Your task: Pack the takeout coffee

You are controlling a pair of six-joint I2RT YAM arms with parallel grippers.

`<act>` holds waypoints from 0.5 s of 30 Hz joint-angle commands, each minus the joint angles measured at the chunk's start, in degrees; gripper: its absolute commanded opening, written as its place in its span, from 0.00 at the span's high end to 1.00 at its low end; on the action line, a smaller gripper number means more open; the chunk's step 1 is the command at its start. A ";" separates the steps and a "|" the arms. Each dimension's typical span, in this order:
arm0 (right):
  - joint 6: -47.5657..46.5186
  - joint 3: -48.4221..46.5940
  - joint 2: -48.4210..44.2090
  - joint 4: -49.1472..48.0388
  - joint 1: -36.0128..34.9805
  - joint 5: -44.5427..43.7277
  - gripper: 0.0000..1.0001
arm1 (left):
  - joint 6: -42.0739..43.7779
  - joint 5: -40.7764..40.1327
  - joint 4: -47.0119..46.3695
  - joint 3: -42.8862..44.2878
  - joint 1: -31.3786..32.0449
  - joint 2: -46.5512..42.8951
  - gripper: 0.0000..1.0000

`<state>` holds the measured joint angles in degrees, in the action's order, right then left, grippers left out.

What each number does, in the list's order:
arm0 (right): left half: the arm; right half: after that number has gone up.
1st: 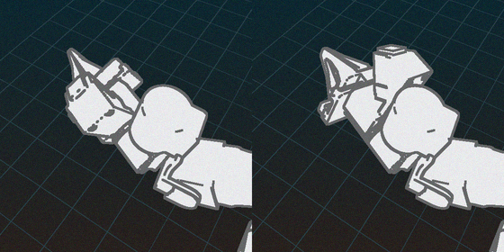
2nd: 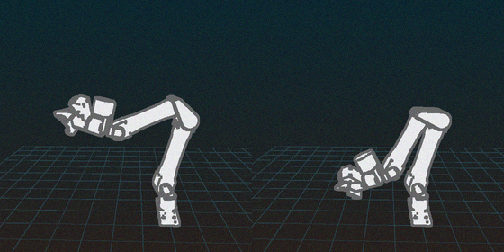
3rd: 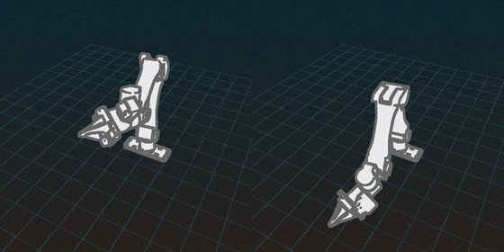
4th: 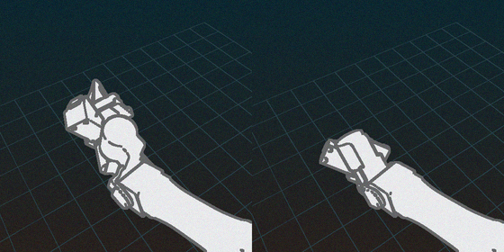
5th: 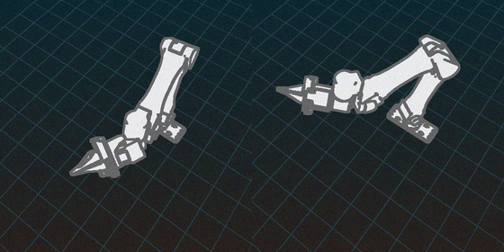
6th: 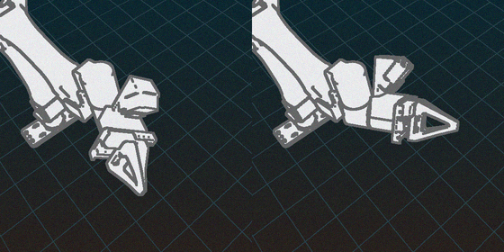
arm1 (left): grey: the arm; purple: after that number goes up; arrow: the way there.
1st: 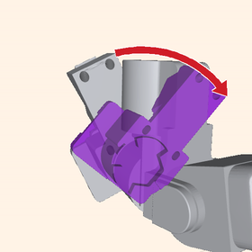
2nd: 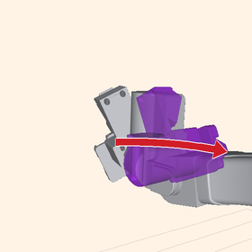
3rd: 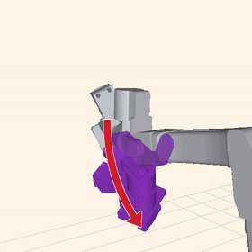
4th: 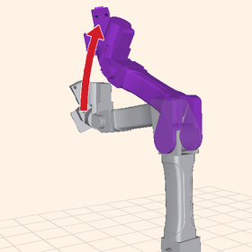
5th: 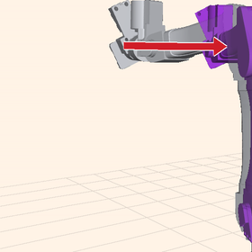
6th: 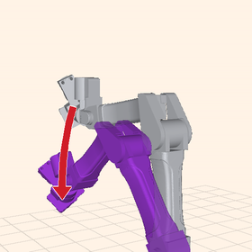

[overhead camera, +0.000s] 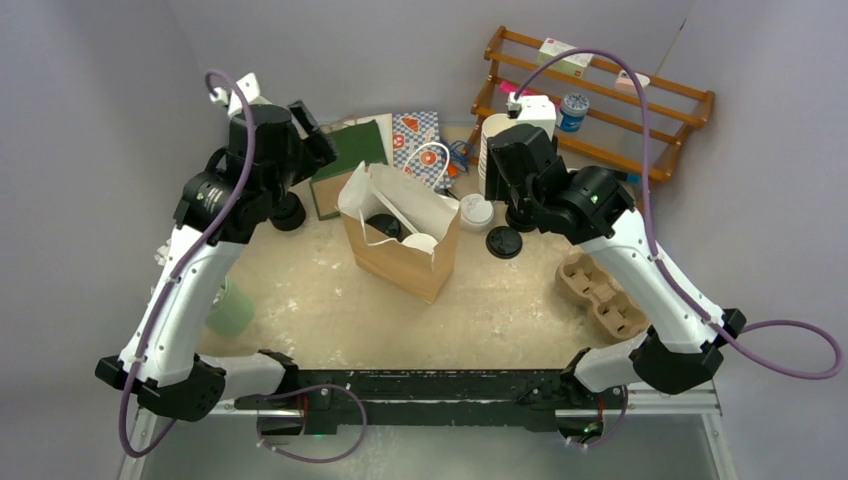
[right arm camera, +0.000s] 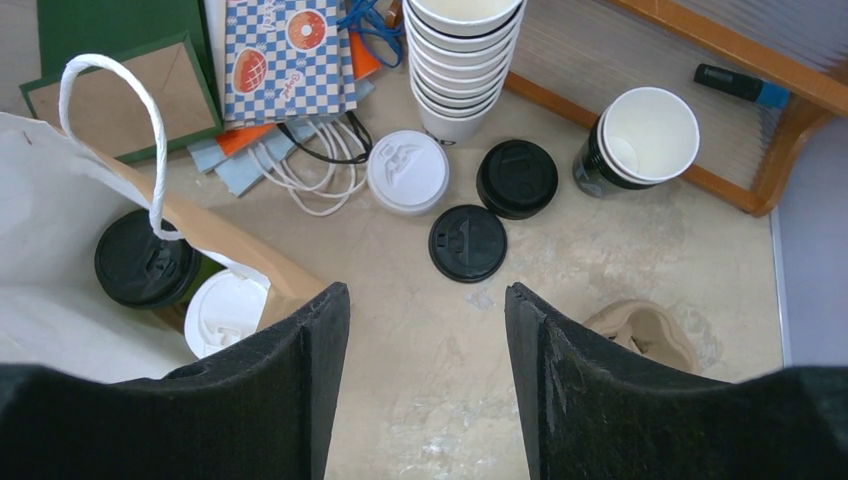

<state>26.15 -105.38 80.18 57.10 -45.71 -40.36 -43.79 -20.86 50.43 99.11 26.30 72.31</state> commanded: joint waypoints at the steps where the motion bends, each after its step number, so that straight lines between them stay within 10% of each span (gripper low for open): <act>1: 0.09 -0.55 -0.31 -0.57 0.25 0.86 0.39 | -3.14 -24.19 20.47 4.68 -0.32 -1.53 0.31; 4: -0.50 -1.54 0.24 -0.37 0.25 1.72 0.39 | -9.00 -31.73 31.04 5.33 -2.79 -1.23 0.44; 15: -3.37 -7.75 5.81 3.62 0.28 5.84 0.39 | -5.58 -35.68 29.52 -10.20 -25.02 -5.22 0.47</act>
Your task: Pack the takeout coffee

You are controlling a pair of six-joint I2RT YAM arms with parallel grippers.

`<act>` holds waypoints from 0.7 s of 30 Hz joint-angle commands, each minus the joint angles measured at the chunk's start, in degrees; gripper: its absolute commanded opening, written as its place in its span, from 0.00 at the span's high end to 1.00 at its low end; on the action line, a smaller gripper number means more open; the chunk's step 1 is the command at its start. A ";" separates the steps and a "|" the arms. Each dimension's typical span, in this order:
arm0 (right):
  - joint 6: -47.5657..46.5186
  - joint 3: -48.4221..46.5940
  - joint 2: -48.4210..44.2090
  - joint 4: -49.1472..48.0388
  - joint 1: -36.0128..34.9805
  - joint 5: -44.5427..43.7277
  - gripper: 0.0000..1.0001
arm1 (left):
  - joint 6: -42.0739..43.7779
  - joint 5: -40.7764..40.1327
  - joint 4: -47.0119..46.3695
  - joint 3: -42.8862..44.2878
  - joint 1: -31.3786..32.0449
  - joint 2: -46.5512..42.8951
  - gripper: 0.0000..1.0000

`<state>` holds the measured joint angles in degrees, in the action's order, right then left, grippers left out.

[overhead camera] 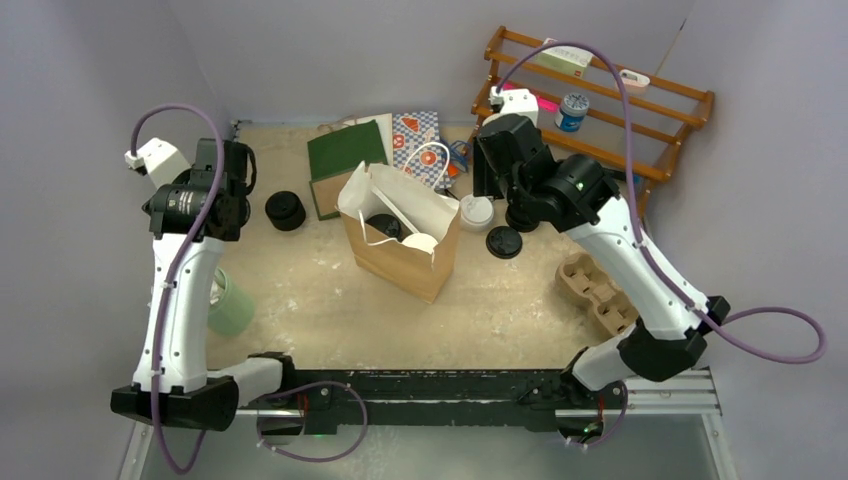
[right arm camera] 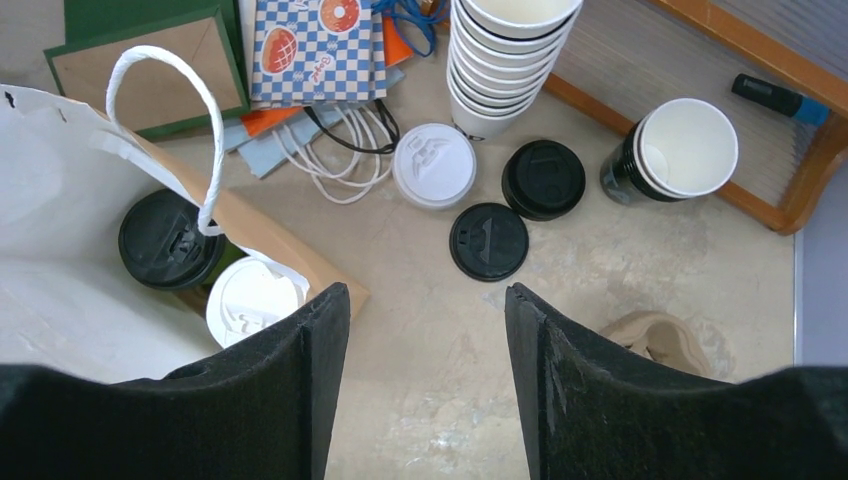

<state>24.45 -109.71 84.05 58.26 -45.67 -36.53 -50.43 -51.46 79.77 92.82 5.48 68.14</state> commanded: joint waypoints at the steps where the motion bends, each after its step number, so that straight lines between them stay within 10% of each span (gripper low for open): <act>1: -1.79 -3.75 2.37 2.63 0.19 2.52 0.39 | 2.70 -4.84 -1.76 -5.59 -5.22 -1.85 0.48; 21: -1.94 -12.70 10.87 8.52 0.18 5.87 0.37 | 18.47 6.73 -25.71 -16.94 -16.87 -0.74 0.76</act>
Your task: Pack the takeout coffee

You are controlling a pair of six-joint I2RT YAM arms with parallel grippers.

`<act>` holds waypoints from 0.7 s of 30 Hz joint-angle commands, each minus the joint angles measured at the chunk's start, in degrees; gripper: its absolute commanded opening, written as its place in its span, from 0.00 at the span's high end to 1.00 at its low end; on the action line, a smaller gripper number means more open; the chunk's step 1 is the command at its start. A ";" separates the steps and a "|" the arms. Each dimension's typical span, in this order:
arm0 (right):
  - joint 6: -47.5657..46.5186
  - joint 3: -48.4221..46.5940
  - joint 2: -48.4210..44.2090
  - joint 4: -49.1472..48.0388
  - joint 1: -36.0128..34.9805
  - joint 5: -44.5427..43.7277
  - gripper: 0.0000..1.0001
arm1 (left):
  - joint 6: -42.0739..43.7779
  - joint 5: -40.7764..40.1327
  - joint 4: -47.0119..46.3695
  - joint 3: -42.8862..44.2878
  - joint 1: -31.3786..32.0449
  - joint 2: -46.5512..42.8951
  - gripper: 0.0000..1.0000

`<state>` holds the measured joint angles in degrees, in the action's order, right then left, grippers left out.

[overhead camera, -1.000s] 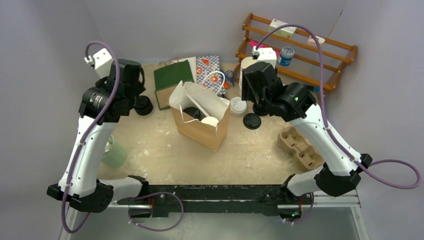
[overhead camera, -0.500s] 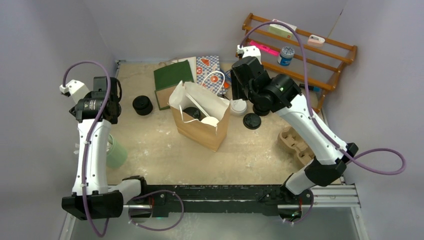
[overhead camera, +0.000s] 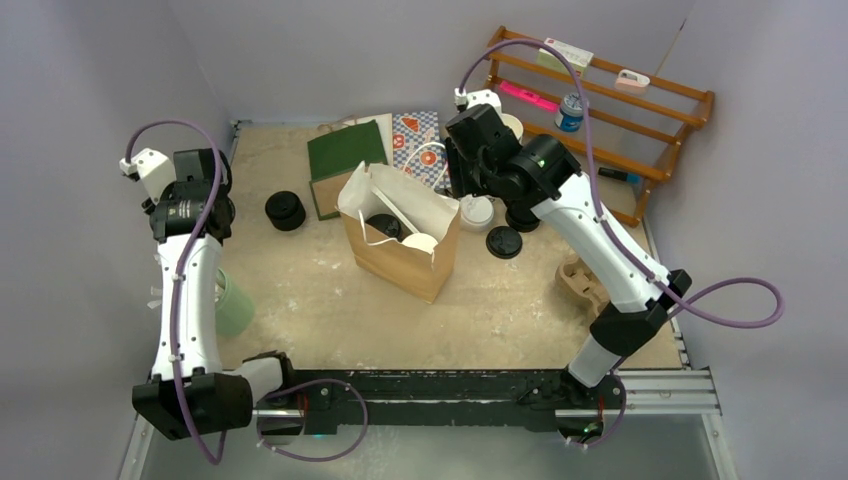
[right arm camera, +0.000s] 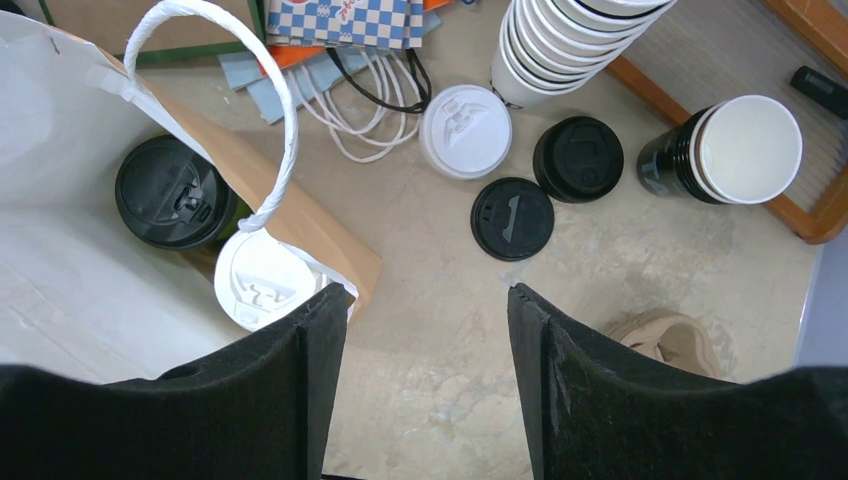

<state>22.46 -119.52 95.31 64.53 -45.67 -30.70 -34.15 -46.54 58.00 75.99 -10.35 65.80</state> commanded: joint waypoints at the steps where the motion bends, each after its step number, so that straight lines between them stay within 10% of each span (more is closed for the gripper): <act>1: 0.15 -2.98 -0.39 2.48 0.20 -0.04 0.37 | 1.90 2.23 -4.02 -0.52 -1.14 1.77 0.76; 21: 1.09 0.08 -1.44 2.10 0.22 0.61 0.37 | -1.81 8.23 -0.56 -6.11 -1.16 1.67 0.72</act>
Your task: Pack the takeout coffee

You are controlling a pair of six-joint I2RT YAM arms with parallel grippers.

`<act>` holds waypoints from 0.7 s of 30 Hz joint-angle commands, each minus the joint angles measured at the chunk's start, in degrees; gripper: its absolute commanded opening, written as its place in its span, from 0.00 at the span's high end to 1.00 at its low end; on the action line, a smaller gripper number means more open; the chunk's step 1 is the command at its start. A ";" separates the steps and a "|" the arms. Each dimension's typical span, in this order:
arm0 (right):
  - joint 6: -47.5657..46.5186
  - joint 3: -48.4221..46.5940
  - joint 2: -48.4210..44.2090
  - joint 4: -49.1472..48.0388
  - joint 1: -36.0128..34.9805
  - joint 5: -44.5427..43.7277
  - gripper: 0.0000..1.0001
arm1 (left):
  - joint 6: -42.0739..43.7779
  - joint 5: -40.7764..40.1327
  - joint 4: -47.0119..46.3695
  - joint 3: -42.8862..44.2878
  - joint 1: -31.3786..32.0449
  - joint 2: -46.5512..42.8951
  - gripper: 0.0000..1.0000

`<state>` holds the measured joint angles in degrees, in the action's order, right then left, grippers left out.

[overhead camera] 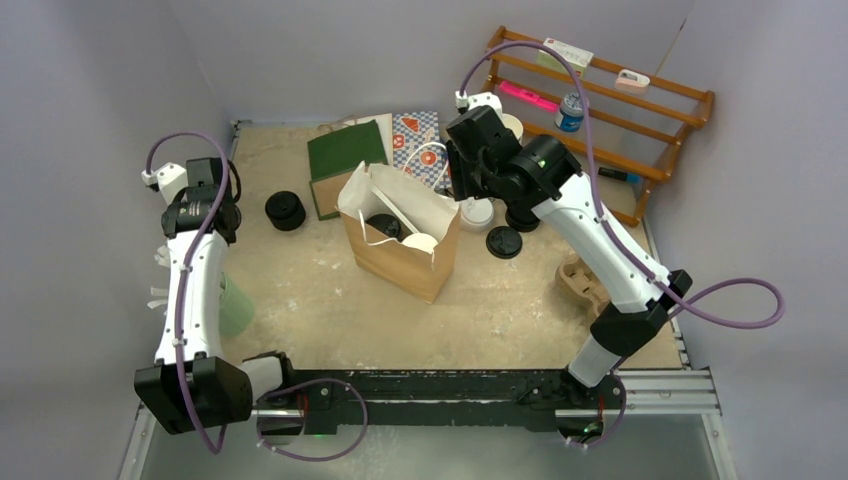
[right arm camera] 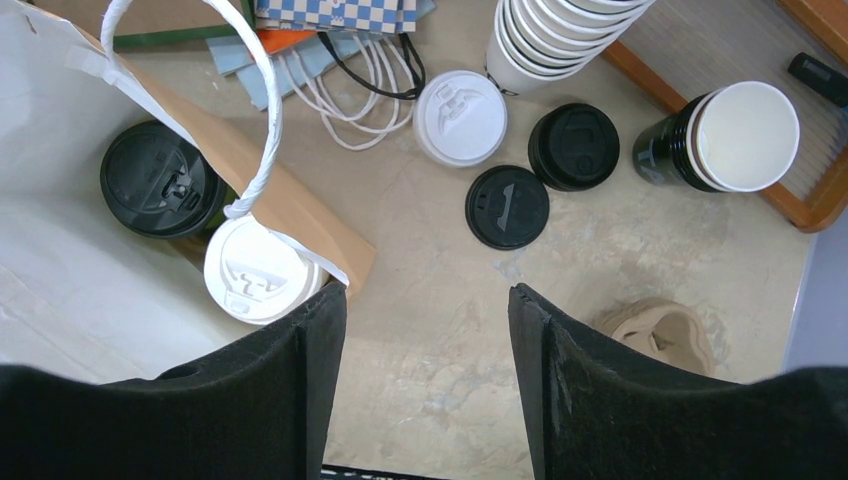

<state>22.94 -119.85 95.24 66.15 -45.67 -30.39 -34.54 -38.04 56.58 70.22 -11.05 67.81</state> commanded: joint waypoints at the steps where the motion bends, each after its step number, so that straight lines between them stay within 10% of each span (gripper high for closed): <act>1: 0.53 0.49 -1.37 0.47 0.23 0.33 0.37 | -1.48 -0.43 1.12 -0.22 -0.46 -0.39 0.72; 21: 0.34 2.89 -2.03 -0.88 0.22 1.30 0.37 | -2.40 3.48 10.69 8.55 -0.46 -1.23 0.49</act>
<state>22.92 -117.64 95.18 65.93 -45.67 -29.85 -35.53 -34.98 65.10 78.13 -11.14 67.79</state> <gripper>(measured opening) 0.631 0.515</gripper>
